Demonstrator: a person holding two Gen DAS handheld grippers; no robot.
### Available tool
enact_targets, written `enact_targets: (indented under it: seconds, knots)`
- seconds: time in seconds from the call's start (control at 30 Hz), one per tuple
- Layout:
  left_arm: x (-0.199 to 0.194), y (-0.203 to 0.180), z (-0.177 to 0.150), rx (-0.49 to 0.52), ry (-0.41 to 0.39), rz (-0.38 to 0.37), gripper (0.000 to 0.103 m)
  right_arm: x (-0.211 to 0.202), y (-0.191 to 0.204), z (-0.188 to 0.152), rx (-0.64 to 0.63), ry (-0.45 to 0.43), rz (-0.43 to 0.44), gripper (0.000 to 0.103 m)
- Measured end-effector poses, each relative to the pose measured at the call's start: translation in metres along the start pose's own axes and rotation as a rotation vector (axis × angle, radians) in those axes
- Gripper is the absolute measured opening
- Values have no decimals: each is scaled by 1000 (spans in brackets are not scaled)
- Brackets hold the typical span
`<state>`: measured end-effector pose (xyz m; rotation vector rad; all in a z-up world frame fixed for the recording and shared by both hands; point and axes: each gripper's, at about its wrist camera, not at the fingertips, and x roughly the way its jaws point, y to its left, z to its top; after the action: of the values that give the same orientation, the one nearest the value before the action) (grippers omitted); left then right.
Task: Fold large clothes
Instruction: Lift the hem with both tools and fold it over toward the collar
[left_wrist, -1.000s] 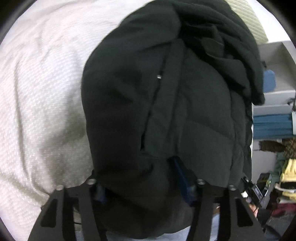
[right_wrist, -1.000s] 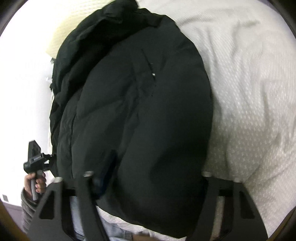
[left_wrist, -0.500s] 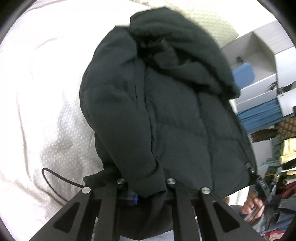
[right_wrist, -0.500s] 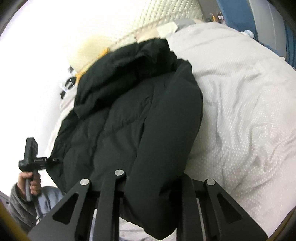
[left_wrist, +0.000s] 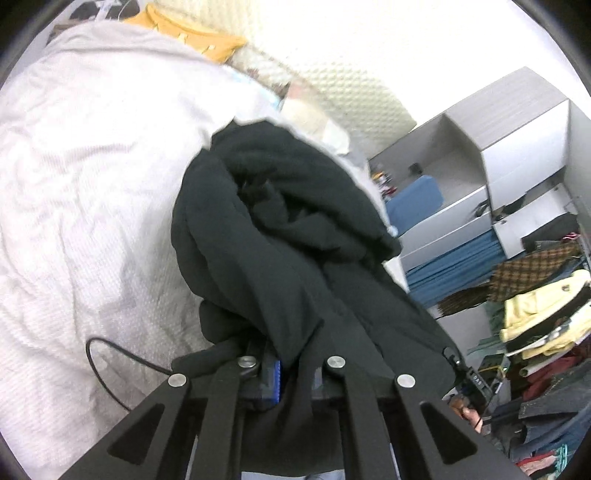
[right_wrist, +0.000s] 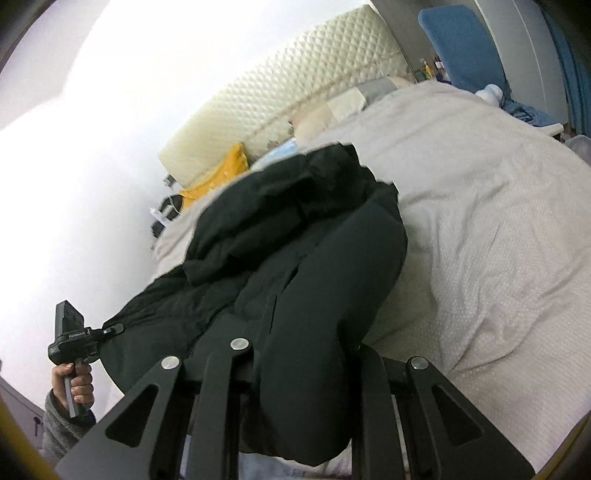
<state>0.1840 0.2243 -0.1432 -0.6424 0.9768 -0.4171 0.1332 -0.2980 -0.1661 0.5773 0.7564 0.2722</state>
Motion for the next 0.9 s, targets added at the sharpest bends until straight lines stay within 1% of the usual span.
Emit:
enact_targets:
  seconds: [0.1, 0.17, 0.23, 0.33, 0.5, 0.67, 0.73, 0.8, 0.9]
  knots:
    - [-35, -5, -2, 10, -26, -21, 4, -28, 6, 0, -13, -26, 37, 17]
    - [-59, -12, -7, 35, -37, -38, 4, -42, 10, 0, -20, -33, 56, 17]
    - [-79, -21, -9, 66, -31, -64, 4, -60, 16, 0, -39, -34, 75, 17]
    - [-107, -30, -22, 98, -27, -83, 4, -83, 20, 0, -64, -29, 63, 17]
    - [-141, -36, -48, 109, -1, -99, 3, -125, 27, -7, -94, -3, 67, 17]
    - [-179, -43, -67, 106, -33, -122, 3, -163, 45, -21, -133, 15, 102, 17]
    - [-181, -46, -70, 107, -40, -112, 3, -172, 54, -23, -148, 20, 111, 17]
    - [-179, -47, -65, 103, -32, -101, 3, -176, 58, -19, -143, 23, 116, 18]
    - [-172, -48, -59, 100, -24, -104, 3, -168, 56, -6, -130, 26, 100, 18]
